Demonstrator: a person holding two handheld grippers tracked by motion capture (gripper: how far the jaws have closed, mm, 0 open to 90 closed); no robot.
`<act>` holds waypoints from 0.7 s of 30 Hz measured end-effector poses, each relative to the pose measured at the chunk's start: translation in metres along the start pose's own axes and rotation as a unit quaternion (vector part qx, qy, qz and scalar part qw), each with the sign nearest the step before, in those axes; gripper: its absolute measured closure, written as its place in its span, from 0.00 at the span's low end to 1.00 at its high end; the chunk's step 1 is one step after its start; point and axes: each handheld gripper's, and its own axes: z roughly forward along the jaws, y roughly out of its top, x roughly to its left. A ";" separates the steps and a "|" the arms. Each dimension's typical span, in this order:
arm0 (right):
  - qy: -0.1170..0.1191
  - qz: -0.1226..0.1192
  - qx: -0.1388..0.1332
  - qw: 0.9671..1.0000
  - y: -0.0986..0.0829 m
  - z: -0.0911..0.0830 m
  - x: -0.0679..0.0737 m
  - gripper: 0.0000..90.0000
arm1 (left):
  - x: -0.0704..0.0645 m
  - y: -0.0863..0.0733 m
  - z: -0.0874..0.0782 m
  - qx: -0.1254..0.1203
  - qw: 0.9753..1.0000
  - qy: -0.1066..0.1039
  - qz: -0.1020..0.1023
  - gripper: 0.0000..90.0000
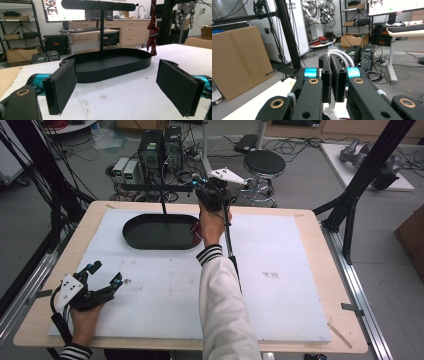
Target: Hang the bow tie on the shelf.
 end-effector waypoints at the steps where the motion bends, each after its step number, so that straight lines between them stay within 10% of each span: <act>1: -0.001 0.002 0.001 1.000 0.000 0.002 0.000 0.97 | 0.000 0.000 0.000 -0.001 1.000 0.001 0.000 0.19; 21: 0.025 -0.005 -0.005 1.000 0.010 0.028 0.019 0.97 | 0.000 0.000 0.000 0.002 1.000 -0.001 -0.001 0.19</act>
